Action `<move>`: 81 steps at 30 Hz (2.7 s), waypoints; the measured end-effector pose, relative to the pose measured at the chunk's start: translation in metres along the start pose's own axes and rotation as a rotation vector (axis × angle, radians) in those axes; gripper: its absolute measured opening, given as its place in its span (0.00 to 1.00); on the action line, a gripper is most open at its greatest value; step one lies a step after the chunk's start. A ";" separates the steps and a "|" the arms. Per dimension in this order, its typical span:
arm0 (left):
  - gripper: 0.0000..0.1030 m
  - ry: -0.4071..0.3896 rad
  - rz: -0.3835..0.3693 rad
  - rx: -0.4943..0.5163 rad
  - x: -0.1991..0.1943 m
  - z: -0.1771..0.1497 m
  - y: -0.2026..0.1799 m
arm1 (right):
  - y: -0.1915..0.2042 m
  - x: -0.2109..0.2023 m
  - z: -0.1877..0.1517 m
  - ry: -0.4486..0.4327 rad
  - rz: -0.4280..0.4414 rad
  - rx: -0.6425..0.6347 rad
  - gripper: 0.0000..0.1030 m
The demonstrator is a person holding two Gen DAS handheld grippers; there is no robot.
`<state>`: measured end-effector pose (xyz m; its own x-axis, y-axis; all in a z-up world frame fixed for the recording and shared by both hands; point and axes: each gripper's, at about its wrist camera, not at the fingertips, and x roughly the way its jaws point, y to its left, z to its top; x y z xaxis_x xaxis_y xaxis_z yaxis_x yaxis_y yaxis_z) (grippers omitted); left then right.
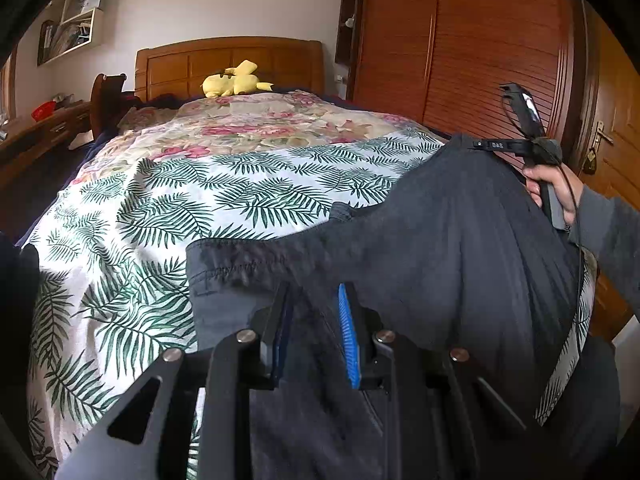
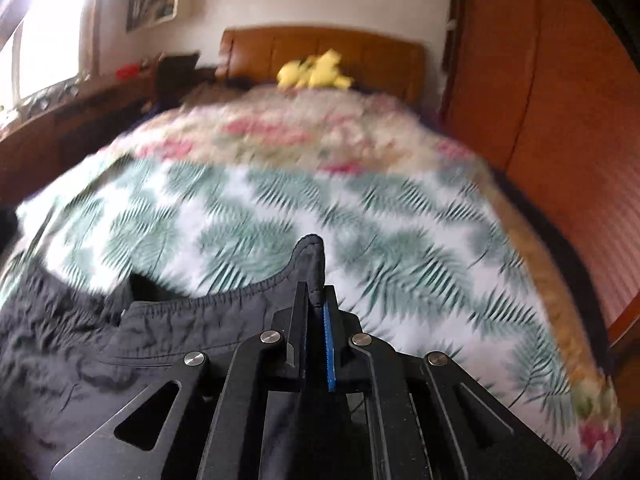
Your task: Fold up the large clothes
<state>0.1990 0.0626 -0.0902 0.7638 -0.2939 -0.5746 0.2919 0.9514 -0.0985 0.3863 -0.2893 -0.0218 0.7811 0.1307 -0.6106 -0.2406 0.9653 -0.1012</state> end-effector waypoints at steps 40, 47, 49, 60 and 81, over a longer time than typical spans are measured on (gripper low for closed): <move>0.20 0.044 -0.116 0.106 -0.022 -0.021 -0.146 | -0.010 -0.129 -0.191 0.308 0.035 0.041 0.55; 0.20 0.078 -0.117 0.118 -0.009 -0.024 -0.161 | -0.008 -0.144 -0.201 0.265 0.020 0.071 0.56; 0.20 0.089 -0.117 0.121 -0.004 -0.024 -0.164 | -0.007 -0.148 -0.201 0.254 0.019 0.068 0.56; 0.20 0.147 -0.110 0.137 0.018 -0.032 -0.174 | -0.026 -0.156 -0.208 0.253 0.007 0.138 0.70; 0.21 0.182 -0.114 0.139 0.027 -0.043 -0.173 | -0.043 -0.135 -0.222 0.342 0.126 0.342 0.75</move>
<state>0.1449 -0.1058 -0.1235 0.6087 -0.3654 -0.7043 0.4561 0.8874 -0.0662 0.1633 -0.3982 -0.1099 0.5103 0.2248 -0.8301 -0.0739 0.9731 0.2181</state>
